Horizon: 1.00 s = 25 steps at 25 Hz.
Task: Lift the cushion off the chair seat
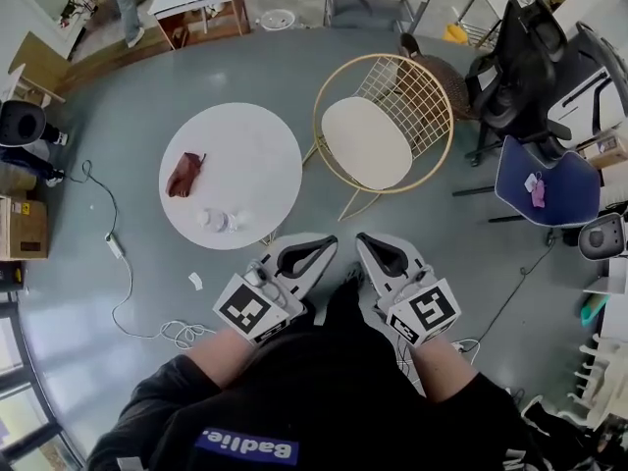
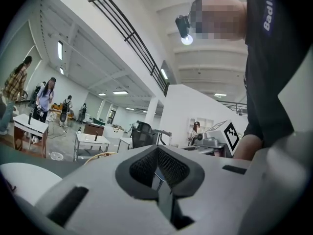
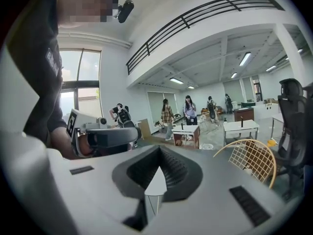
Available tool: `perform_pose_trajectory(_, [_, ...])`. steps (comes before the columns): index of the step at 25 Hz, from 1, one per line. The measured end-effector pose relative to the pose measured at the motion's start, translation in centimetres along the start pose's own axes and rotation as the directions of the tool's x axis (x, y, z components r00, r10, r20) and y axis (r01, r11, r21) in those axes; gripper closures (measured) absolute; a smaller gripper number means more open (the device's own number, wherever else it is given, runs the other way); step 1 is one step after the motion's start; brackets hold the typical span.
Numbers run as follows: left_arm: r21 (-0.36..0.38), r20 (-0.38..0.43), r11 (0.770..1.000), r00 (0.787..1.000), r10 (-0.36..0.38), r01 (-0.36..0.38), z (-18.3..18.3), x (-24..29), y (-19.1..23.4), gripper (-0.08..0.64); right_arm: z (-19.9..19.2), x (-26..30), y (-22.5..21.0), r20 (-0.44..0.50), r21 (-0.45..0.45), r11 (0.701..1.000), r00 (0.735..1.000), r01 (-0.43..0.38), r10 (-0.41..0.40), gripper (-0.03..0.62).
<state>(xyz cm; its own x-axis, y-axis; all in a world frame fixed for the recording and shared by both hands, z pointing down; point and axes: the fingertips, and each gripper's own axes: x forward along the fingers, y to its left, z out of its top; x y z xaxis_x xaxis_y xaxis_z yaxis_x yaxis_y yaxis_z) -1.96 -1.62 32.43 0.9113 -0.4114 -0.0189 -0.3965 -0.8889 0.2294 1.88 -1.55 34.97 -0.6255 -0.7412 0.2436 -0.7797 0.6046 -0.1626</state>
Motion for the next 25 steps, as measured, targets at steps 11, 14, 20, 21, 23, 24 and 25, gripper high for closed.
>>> perform_pose_trajectory(11, [-0.058,-0.048,0.989,0.99,0.13,-0.133,-5.2,3.3,4.3,0.546,-6.2,3.6,-5.6,-0.113,-0.087,0.996,0.993,-0.03,0.02,0.566])
perform_pose_trajectory(14, [-0.05,-0.05,0.986,0.987,0.155,-0.157,-6.4,4.0,5.5,0.546,-7.9,4.6,-7.0,-0.142,-0.104,0.994,0.99,-0.028,0.013,0.566])
perform_pose_trajectory(20, [-0.073,-0.06,0.975,0.977,0.204,-0.208,-9.6,5.5,7.5,0.546,-11.6,6.1,-9.4,-0.21,-0.15,0.988,0.978,-0.039,0.007,0.566])
perform_pose_trajectory(21, [-0.077,-0.063,0.974,0.976,0.208,-0.213,-10.2,5.9,7.7,0.546,-12.1,6.2,-10.0,-0.208,-0.152,0.988,0.978,-0.034,0.002,0.566])
perform_pose_trajectory(23, [-0.082,-0.069,0.972,0.975,0.213,-0.219,-11.3,6.4,8.2,0.546,-13.1,6.7,-10.8,-0.21,-0.155,0.988,0.978,-0.025,-0.008,0.566])
perform_pose_trajectory(24, [-0.085,-0.071,0.972,0.974,0.215,-0.221,-11.8,6.5,8.5,0.546,-13.7,7.0,-11.0,-0.216,-0.16,0.987,0.976,-0.023,-0.013,0.566])
perform_pose_trajectory(25, [-0.088,-0.072,0.971,0.973,0.218,-0.224,-12.3,6.5,8.9,0.546,-14.2,7.5,-11.1,-0.225,-0.167,0.986,0.974,-0.021,-0.017,0.566])
